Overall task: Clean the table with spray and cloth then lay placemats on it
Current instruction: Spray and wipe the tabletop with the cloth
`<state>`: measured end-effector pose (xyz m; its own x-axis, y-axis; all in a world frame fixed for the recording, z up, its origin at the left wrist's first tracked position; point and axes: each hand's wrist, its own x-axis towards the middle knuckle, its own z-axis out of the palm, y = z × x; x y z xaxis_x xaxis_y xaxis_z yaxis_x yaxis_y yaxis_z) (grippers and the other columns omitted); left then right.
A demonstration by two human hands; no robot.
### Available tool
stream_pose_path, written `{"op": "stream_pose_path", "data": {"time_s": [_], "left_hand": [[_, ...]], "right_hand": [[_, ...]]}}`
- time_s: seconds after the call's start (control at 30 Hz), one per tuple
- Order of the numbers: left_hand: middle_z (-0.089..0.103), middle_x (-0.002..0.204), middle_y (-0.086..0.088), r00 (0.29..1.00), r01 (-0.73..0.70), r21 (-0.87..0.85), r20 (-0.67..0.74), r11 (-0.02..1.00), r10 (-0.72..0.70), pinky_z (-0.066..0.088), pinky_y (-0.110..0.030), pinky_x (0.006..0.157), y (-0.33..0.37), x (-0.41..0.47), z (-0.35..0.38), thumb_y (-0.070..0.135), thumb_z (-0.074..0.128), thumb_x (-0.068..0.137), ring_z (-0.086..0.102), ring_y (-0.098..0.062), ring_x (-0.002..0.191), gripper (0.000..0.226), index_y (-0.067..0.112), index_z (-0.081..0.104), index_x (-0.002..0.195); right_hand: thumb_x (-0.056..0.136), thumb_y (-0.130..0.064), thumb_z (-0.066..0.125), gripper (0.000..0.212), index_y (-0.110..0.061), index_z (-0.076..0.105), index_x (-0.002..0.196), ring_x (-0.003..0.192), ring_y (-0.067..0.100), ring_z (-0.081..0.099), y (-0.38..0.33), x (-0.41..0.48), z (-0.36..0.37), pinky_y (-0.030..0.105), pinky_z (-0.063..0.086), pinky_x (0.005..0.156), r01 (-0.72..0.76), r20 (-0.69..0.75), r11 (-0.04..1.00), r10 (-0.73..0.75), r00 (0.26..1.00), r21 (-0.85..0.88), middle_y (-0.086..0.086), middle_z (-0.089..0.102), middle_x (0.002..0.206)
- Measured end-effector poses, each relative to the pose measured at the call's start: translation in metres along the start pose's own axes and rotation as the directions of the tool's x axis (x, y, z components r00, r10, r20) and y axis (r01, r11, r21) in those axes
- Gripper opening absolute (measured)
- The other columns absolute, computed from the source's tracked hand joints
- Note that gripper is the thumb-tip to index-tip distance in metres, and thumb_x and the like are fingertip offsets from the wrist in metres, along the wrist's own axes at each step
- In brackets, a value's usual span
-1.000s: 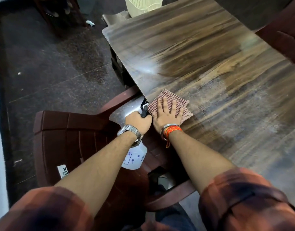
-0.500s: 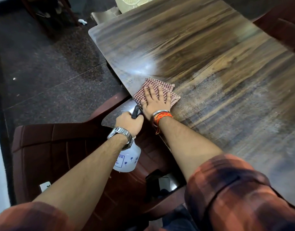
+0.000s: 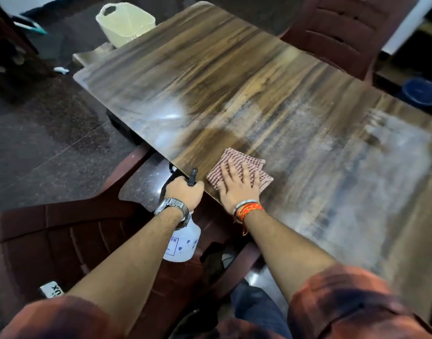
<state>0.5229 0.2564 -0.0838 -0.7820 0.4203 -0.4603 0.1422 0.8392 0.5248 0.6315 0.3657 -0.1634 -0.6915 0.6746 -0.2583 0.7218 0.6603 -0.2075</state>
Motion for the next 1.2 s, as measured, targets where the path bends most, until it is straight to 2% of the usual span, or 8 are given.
{"op": "stream_pose_path", "data": {"time_s": [0.17,0.37,0.63,0.83,0.9,1.0,1.1,1.2], "left_hand": [[0.062,0.072,-0.009,0.996,-0.070,0.003,0.058,0.998,0.070,0.032,-0.026,0.048,0.014,-0.023,0.019,0.037,0.057,0.079,0.056,-0.027,0.063,0.027,0.012,0.055,0.069],[0.060,0.072,-0.006,0.997,-0.069,-0.002,0.027,0.998,0.069,0.032,-0.024,0.045,0.032,-0.062,0.039,0.035,0.058,0.081,0.053,-0.018,0.055,0.026,0.010,0.059,0.075],[0.060,0.069,-0.007,0.997,-0.077,0.023,0.014,0.997,0.077,0.044,-0.028,0.057,0.059,-0.118,0.098,0.035,0.056,0.080,0.058,-0.030,0.066,0.025,0.014,0.053,0.066],[0.060,0.072,-0.006,0.999,-0.050,0.015,-0.003,0.999,0.050,0.050,-0.032,0.066,0.073,-0.163,0.138,0.034,0.055,0.082,0.063,-0.033,0.078,0.022,0.015,0.056,0.070],[0.063,0.073,-0.007,0.999,-0.052,0.010,0.004,0.999,0.052,0.058,-0.037,0.070,0.075,-0.174,0.146,0.036,0.053,0.080,0.065,-0.033,0.076,0.025,0.014,0.057,0.070],[0.066,0.080,-0.010,0.999,-0.042,0.034,0.015,0.999,0.042,0.059,-0.041,0.071,0.077,-0.183,0.153,0.039,0.054,0.077,0.067,-0.033,0.074,0.028,0.011,0.057,0.075],[0.066,0.079,-0.011,0.998,-0.065,0.068,0.031,0.996,0.063,0.054,-0.032,0.064,0.081,-0.185,0.158,0.039,0.055,0.078,0.065,-0.033,0.075,0.028,0.011,0.055,0.072],[0.063,0.073,-0.010,0.992,-0.120,0.075,0.049,0.990,0.116,0.042,-0.029,0.058,0.083,-0.186,0.162,0.035,0.056,0.080,0.059,-0.031,0.069,0.026,0.013,0.051,0.067]], "right_hand": [[0.092,-0.054,0.005,0.060,-0.040,0.008,0.150,0.147,0.023,-0.002,0.023,-0.057,0.011,0.055,-0.006,0.114,0.090,-0.004,0.996,-0.090,0.996,-0.030,-0.015,0.002,0.159],[0.097,-0.053,0.012,0.055,-0.041,0.003,0.150,0.147,0.019,-0.009,0.070,-0.091,0.012,0.052,-0.010,0.114,-0.046,-0.023,0.998,0.047,0.999,0.036,-0.018,-0.004,0.159],[0.094,-0.054,0.010,0.058,-0.043,0.002,0.150,0.147,0.018,-0.003,0.191,-0.140,0.001,0.051,-0.009,0.114,-0.164,-0.061,0.986,0.165,0.984,0.022,-0.019,0.000,0.159],[0.097,-0.053,0.015,0.055,-0.044,0.000,0.149,0.147,0.020,-0.009,0.273,-0.151,-0.008,0.053,-0.012,0.113,-0.267,-0.032,0.960,0.271,0.962,0.084,-0.017,-0.004,0.159],[0.095,-0.052,0.018,0.055,-0.044,0.009,0.149,0.147,0.025,0.001,0.262,-0.167,-0.003,0.054,-0.012,0.111,-0.184,-0.081,0.982,0.188,0.979,0.052,-0.015,0.005,0.159],[0.092,-0.051,0.026,0.055,-0.043,0.028,0.146,0.143,0.029,0.023,0.242,-0.202,0.015,0.058,0.003,0.111,0.059,-0.108,0.998,-0.060,0.992,-0.011,-0.011,0.026,0.155],[0.094,-0.052,0.029,0.051,-0.045,0.027,0.145,0.143,0.027,0.025,0.247,-0.223,0.023,0.056,0.008,0.111,0.200,-0.100,0.978,-0.205,0.974,-0.056,-0.012,0.029,0.154],[0.094,-0.052,0.029,0.049,-0.046,0.031,0.143,0.141,0.025,0.030,0.265,-0.232,0.022,0.053,0.011,0.110,0.243,-0.099,0.964,-0.254,0.962,-0.108,-0.013,0.033,0.152]]}}
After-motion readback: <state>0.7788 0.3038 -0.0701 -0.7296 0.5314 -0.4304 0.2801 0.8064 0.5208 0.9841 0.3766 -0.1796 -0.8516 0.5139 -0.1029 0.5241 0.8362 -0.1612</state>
